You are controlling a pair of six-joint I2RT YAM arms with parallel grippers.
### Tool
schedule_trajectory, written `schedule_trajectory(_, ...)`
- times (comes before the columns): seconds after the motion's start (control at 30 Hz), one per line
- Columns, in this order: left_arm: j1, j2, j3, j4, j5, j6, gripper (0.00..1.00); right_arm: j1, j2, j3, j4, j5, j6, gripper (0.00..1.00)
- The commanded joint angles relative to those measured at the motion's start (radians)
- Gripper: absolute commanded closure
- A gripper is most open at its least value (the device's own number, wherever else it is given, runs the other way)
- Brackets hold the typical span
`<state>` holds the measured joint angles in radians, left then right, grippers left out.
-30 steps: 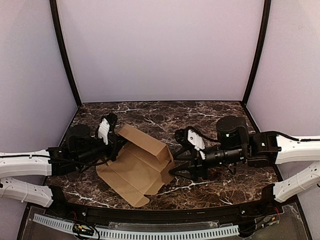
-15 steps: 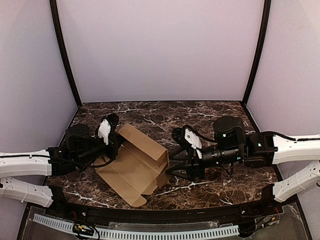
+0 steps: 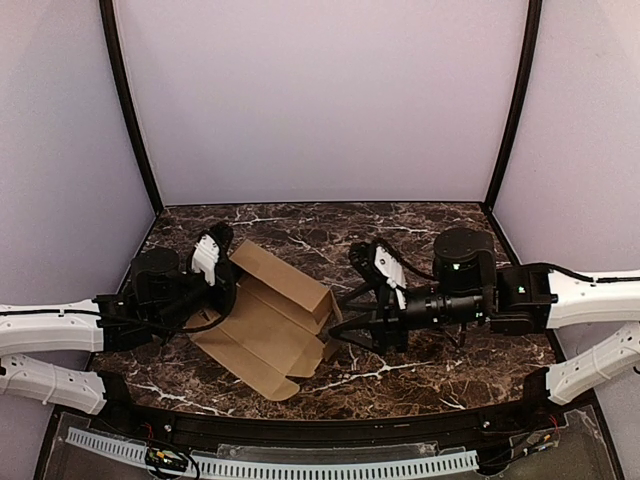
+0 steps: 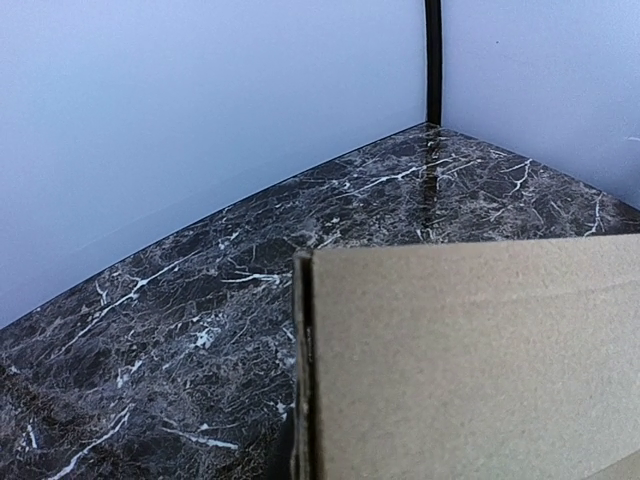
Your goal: Fold the paper box
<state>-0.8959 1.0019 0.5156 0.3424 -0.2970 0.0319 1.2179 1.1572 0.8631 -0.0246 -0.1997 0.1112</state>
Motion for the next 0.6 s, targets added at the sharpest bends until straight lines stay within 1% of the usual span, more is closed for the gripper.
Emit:
schedule_trajectory(0.0, -0.001, 0.001, 0.003, -0.032, -0.073, -0.062, 0.99, 0.023, -0.043, -0.013, 0.047, 0.078, -0.005, 0.41)
schedule_trajectory(0.17, -0.001, 0.003, 0.000, -0.064, -0.090, -0.132, 0.99, 0.067, -0.024, 0.006, 0.068, 0.124, -0.034, 0.42)
schedule_trajectory(0.23, -0.001, 0.002, 0.002, -0.084, -0.099, -0.166, 0.99, 0.074, -0.010, 0.002, 0.082, 0.127, -0.038, 0.46)
schedule_trajectory(0.3, -0.001, -0.002, 0.006, -0.104, -0.104, -0.203, 0.99, 0.075, 0.005, -0.010, 0.102, 0.128, -0.033, 0.53)
schedule_trajectory(0.47, -0.002, -0.008, 0.022, -0.148, -0.099, -0.288, 0.99, 0.087, 0.072, -0.014, 0.144, 0.113, -0.024, 0.82)
schedule_trajectory(0.57, -0.001, -0.005, 0.041, -0.175, -0.096, -0.324, 0.99, 0.097, 0.121, -0.003, 0.146, 0.116, -0.025, 0.92)
